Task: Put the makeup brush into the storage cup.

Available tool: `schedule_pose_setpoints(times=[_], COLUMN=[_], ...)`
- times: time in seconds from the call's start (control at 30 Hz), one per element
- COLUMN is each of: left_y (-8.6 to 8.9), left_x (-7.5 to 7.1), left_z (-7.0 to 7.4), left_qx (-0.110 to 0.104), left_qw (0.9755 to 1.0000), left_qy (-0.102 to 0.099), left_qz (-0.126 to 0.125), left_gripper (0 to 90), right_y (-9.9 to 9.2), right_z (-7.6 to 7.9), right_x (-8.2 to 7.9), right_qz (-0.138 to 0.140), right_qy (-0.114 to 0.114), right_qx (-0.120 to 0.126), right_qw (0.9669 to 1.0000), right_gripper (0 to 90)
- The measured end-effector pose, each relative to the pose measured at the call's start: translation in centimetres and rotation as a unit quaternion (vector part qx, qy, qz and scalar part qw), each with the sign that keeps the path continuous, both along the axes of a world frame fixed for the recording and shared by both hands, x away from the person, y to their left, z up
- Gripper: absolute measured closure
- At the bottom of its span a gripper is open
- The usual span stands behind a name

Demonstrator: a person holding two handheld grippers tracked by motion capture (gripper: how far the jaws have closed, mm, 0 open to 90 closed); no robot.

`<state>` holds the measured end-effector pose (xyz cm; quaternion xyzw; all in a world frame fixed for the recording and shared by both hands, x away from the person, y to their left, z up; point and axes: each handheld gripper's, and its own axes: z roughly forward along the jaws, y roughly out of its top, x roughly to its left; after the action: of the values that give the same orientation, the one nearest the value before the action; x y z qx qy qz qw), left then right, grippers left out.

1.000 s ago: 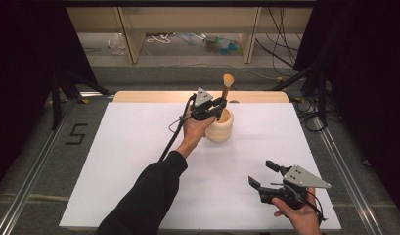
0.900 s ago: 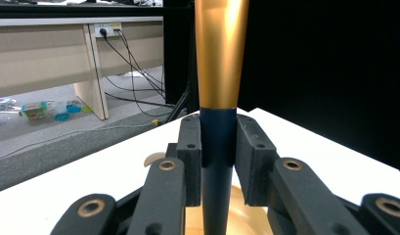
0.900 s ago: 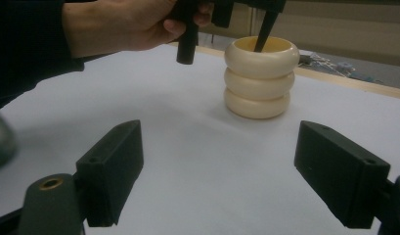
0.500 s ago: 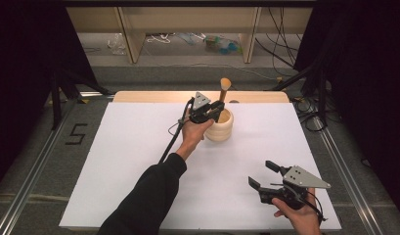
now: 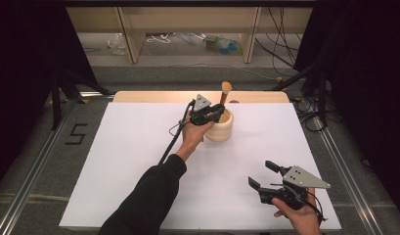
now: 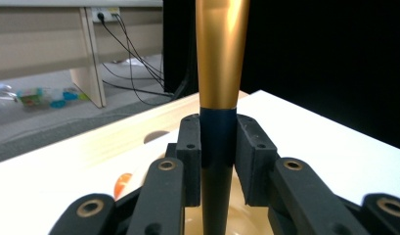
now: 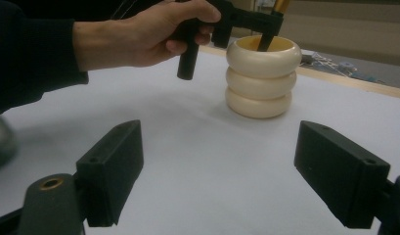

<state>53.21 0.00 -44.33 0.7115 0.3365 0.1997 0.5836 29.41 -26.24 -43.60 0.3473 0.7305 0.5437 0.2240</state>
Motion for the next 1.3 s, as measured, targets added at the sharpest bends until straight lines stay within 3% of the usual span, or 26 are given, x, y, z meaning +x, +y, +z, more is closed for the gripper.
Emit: schedule_pose_setpoints(times=[0.17,0.3,0.57,0.87,1.1,1.3], left_y=[0.1,0.4,1.0,2.2,3.0,3.7], left_x=[-0.1,-0.3,-1.1,-2.4,-3.3,-4.5], left_z=[0.4,0.9,1.3,1.6,1.9,2.0], left_qx=[-0.002,-0.003,0.008,0.015,-0.008,0.004], left_qw=[1.0,1.0,0.9997,0.9993,0.9987,0.9983], left_qy=[-0.008,-0.008,0.02,0.02,0.03,0.021], left_qz=[0.004,-0.001,-0.014,-0.029,-0.041,-0.054], left_gripper=[57.9,57.1,45.6,38.7,34.7,30.3], right_y=[0.0,0.0,0.0,-0.1,0.0,0.0], right_z=[0.0,0.0,0.0,0.1,0.0,0.0], right_x=[0.0,0.0,0.0,-0.1,-0.1,-0.1], right_qz=[0.0,0.001,-0.001,-0.003,-0.002,-0.004], right_qy=[0.0,-0.001,0.002,0.001,0.003,0.004], right_qx=[0.0,-0.001,0.0,-0.005,0.0,-0.002], right_qw=[1.0,1.0,1.0,1.0,1.0,1.0], right_gripper=[19.4,19.4,19.5,19.4,19.4,19.5])
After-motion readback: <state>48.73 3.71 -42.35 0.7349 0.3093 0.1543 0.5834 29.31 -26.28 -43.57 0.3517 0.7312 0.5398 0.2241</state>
